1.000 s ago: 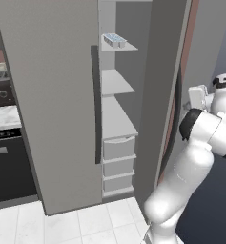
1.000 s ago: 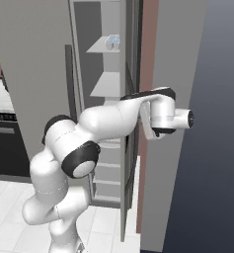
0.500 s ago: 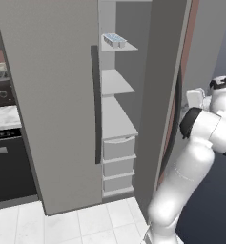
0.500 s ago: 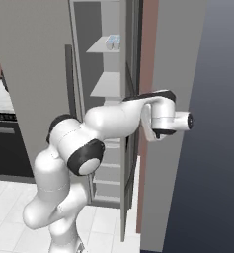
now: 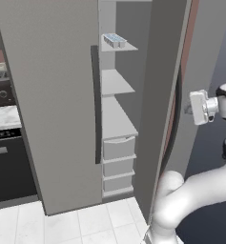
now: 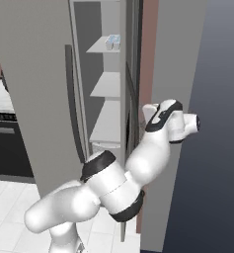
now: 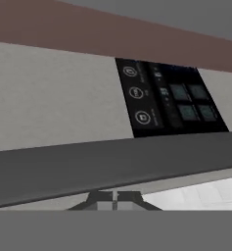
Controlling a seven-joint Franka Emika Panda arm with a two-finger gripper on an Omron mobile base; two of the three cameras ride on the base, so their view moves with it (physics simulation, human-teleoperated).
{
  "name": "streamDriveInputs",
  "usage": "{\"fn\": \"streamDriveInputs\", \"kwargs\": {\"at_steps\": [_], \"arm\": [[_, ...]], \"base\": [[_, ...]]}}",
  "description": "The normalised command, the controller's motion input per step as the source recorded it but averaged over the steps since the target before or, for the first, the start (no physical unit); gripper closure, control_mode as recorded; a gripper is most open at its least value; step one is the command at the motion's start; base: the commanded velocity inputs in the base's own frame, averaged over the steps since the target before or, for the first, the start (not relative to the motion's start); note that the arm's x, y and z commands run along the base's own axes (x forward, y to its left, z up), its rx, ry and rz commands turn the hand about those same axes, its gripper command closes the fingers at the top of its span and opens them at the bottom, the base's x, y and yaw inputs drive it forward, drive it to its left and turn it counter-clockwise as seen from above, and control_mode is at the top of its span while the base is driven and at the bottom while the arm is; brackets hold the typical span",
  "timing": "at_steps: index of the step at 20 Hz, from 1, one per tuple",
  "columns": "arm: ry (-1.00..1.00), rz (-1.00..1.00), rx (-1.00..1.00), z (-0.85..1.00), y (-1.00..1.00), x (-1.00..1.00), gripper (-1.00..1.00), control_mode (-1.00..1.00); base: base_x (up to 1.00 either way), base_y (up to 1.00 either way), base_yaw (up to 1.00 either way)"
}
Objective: The ice cube tray has been filled with water. Take the tray and place it in the freezer to make ice. Close the freezer door after placing the tray.
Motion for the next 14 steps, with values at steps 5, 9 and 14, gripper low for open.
{"fn": "streamDriveInputs", "kwargs": {"at_steps": [5, 9, 14], "arm": [[0.00, 0.01, 0.00, 0.00, -0.01, 0.27, 1.00, -1.00], [0.01, 0.00, 0.00, -0.09, 0.00, 0.72, 1.00, -1.00], [0.01, 0.00, 0.00, -0.19, 0.00, 0.48, 1.00, -1.00]], "base": [[0.00, 0.00, 0.00], [0.00, 0.00, 0.00], [0.00, 0.00, 0.00]]}}
